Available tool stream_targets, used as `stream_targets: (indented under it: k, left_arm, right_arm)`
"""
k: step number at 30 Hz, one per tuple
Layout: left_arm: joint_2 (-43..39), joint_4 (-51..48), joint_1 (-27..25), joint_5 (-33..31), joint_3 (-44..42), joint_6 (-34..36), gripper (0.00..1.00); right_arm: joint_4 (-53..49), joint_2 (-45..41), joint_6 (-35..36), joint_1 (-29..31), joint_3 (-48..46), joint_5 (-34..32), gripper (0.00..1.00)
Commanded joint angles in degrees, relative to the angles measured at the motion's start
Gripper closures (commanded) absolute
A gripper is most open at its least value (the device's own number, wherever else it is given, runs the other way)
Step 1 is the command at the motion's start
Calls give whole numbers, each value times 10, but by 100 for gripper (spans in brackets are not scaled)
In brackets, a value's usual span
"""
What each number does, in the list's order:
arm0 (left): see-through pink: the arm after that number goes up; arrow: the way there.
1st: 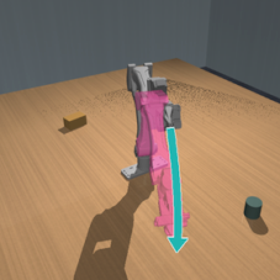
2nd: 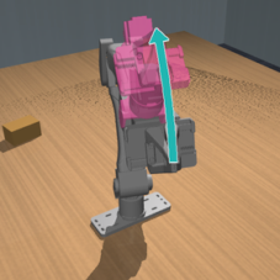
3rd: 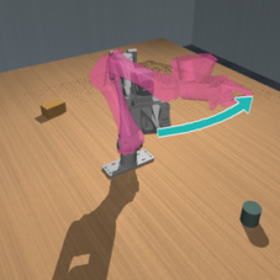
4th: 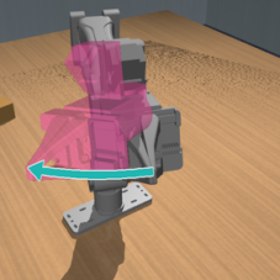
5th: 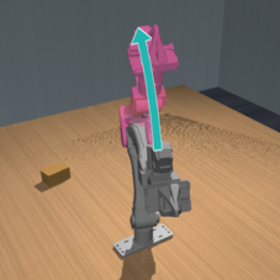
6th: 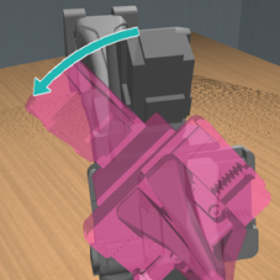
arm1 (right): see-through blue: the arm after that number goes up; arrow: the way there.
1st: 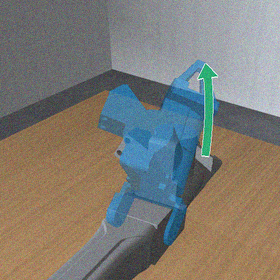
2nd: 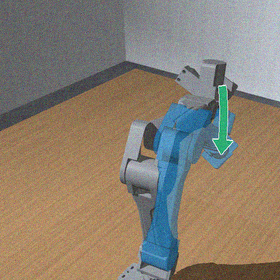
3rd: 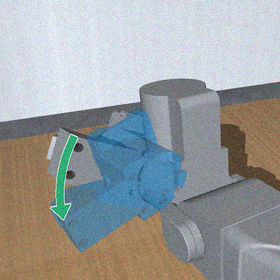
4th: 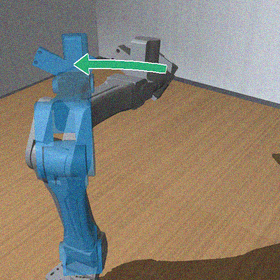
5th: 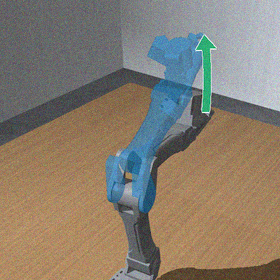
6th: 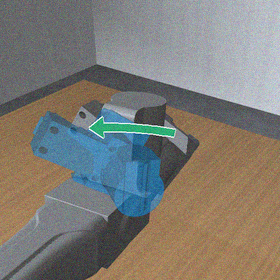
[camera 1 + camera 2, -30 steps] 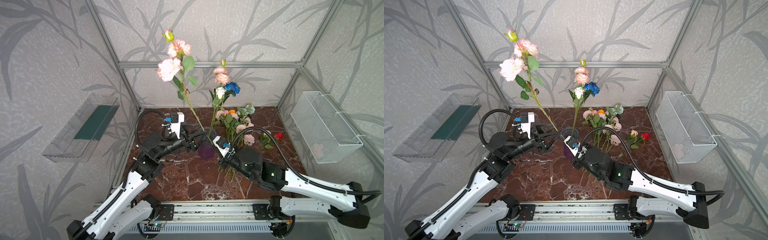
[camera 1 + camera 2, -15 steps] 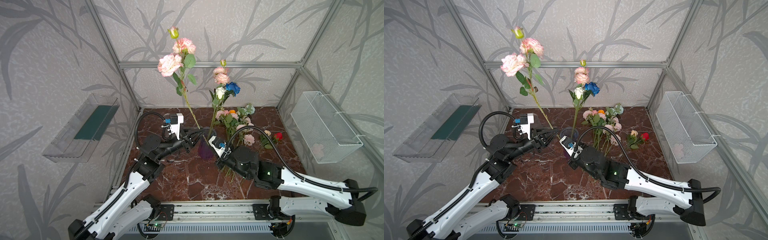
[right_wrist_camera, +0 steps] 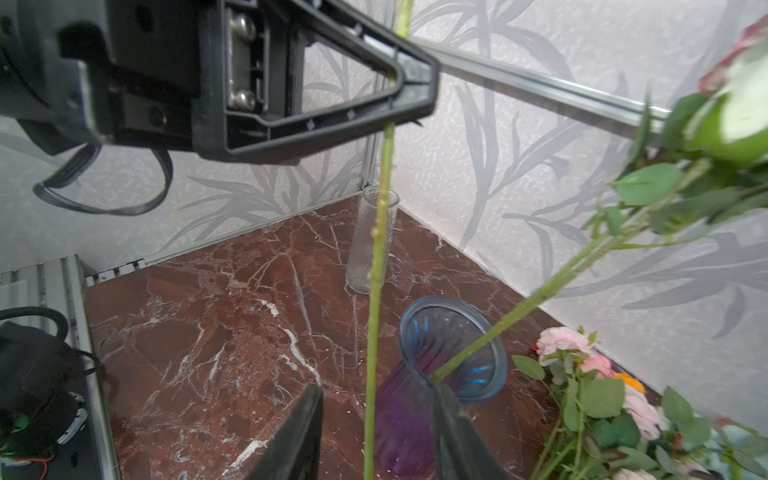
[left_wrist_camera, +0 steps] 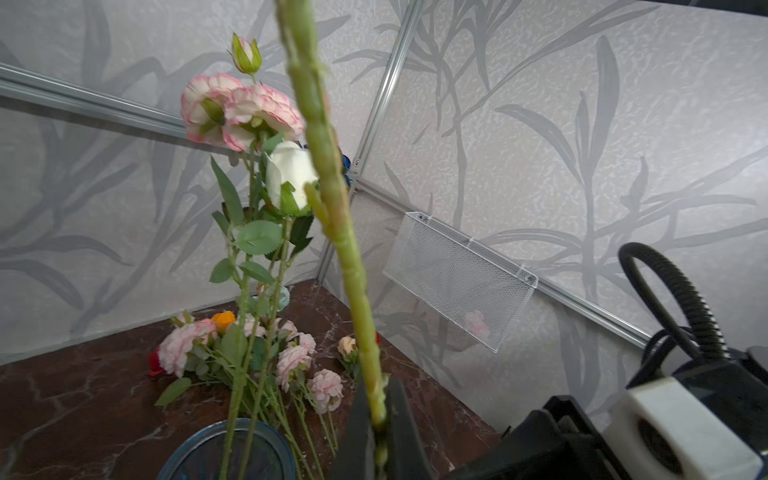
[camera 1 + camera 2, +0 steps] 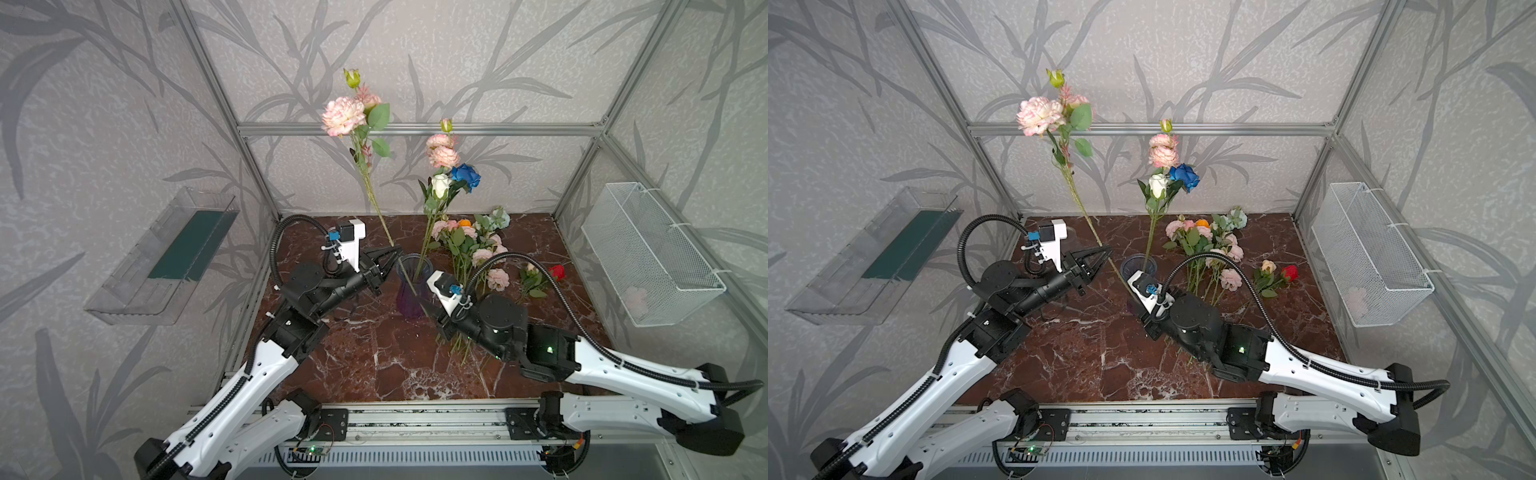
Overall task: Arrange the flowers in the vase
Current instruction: 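Carry the pink rose over the purple vase and lower its stem in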
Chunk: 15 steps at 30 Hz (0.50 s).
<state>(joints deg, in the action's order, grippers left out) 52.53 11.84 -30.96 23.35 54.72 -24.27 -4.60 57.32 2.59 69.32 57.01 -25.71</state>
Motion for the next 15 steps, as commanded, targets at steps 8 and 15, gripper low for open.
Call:
stream_targets:
  k: [8,15]
  left_arm:
    - [97,-88,1,-102,197,140,100]
    - [147,-101,1,-120,206,148,100]
  right_arm:
    - [-25,-163,-62,-64,-71,-103,50]
    - [-54,-205,-75,-86,-91,-117,50]
